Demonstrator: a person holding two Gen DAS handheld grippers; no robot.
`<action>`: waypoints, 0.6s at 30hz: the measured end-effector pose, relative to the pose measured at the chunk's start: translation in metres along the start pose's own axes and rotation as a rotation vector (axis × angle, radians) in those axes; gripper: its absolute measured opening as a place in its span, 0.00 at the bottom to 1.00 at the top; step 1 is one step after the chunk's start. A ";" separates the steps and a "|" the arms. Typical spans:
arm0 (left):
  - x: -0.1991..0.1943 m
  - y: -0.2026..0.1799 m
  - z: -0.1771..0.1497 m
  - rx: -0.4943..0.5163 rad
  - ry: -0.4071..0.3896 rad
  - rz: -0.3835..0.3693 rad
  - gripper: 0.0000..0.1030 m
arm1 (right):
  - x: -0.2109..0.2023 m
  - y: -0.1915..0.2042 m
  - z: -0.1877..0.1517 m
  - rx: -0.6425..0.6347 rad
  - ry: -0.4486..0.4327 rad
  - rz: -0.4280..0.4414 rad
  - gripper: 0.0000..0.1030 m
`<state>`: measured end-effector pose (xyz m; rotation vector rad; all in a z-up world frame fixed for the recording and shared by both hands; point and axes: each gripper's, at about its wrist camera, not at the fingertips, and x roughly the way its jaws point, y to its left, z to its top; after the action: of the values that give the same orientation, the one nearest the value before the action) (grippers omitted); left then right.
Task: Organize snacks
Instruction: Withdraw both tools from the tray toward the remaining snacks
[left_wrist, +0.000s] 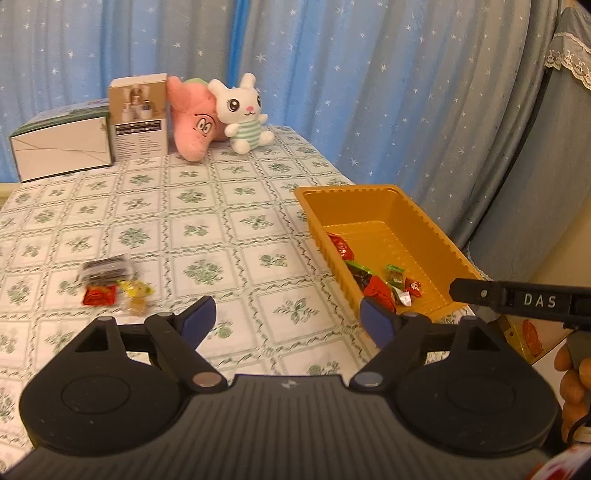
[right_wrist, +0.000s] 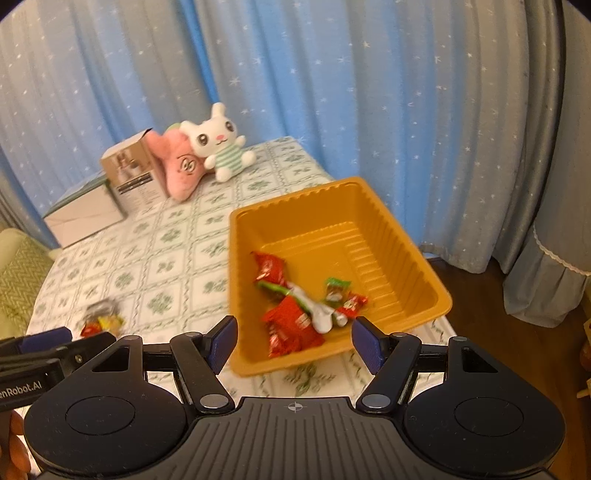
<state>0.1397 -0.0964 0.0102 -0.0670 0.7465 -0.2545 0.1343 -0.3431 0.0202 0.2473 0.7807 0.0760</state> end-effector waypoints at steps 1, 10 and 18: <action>-0.004 0.003 -0.002 -0.003 -0.002 0.002 0.83 | -0.002 0.003 -0.003 -0.005 0.002 0.003 0.66; -0.033 0.025 -0.014 -0.038 -0.023 0.043 0.88 | -0.010 0.034 -0.017 -0.067 0.014 0.032 0.66; -0.044 0.047 -0.021 -0.068 -0.021 0.079 0.88 | -0.007 0.054 -0.024 -0.098 0.027 0.052 0.66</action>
<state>0.1037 -0.0389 0.0171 -0.1044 0.7352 -0.1524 0.1140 -0.2877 0.0222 0.1739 0.7955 0.1667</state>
